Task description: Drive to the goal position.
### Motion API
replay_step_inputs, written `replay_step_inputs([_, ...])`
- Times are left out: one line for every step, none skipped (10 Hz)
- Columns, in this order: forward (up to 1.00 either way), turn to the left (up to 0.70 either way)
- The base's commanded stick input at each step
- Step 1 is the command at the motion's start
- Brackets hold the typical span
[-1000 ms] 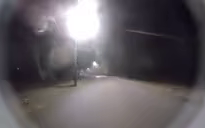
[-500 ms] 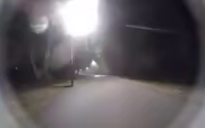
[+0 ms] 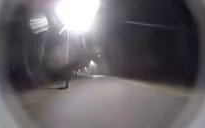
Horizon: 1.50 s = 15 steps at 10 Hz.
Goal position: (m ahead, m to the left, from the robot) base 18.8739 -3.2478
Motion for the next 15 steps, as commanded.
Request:
replay_step_inputs([1.00,0.13])
replay_step_inputs([1.00,0.08])
replay_step_inputs([1.00,0.08])
replay_step_inputs([1.00,0.08])
replay_step_inputs([1.00,0.08])
replay_step_inputs([1.00,0.08])
replay_step_inputs([1.00,0.08])
replay_step_inputs([1.00,0.09])
replay_step_inputs([1.00,0.11])
replay_step_inputs([1.00,0.12])
replay_step_inputs([1.00,0.11])
replay_step_inputs([1.00,0.10])
replay_step_inputs([1.00,0.08])
replay_step_inputs([1.00,0.05])
replay_step_inputs([1.00,0.05])
